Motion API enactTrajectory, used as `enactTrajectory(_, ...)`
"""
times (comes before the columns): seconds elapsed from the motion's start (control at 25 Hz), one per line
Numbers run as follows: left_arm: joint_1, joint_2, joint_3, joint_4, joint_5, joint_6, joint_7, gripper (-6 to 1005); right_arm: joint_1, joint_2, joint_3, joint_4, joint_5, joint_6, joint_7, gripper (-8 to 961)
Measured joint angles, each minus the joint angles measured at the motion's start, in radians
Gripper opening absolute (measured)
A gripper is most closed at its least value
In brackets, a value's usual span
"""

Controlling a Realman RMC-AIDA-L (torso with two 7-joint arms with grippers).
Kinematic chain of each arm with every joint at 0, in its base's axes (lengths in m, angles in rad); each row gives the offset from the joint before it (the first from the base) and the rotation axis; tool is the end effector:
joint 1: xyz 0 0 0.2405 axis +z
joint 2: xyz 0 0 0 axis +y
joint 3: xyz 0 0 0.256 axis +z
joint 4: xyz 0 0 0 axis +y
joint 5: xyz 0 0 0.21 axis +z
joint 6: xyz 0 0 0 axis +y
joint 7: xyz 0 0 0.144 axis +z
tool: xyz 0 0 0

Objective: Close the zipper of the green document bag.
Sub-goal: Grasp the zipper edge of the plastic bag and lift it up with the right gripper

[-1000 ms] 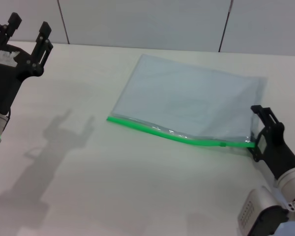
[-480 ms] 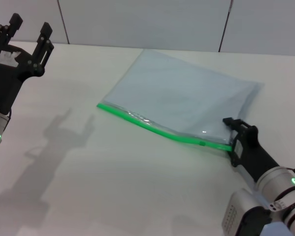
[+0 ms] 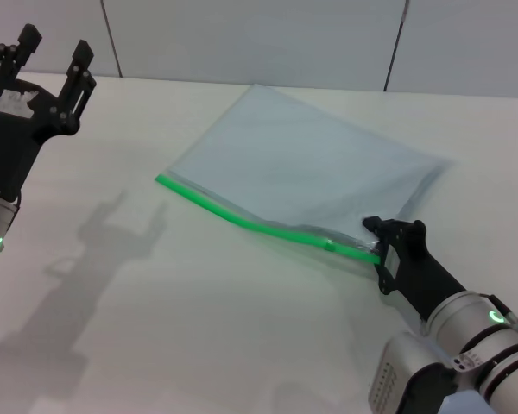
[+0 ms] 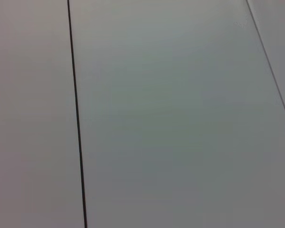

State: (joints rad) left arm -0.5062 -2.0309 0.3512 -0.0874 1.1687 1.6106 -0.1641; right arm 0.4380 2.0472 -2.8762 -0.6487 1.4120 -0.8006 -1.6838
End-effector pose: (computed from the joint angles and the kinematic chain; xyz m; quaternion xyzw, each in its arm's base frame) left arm -0.2935 0.3199 0.0257 -0.6853 -0.0747 -0.4069 0.5994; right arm 0.2637 0.2903 -0.1339 -0.8067 -0.3119 -0.1353 0.4834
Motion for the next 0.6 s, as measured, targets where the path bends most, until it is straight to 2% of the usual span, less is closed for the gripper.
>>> enactTrajectory(0.36,-0.006,0.0,0.002,0.004,0.024,-0.034,0.0,635,0.027,-0.002,0.0,-0.007,-0.007,0.025,0.025,52)
enactTrajectory(0.6,-0.05,0.001,0.002,0.022,0.211,-0.128,0.077,635,0.073,-0.005,0.0,0.001,-0.005,0.069,0.065,52)
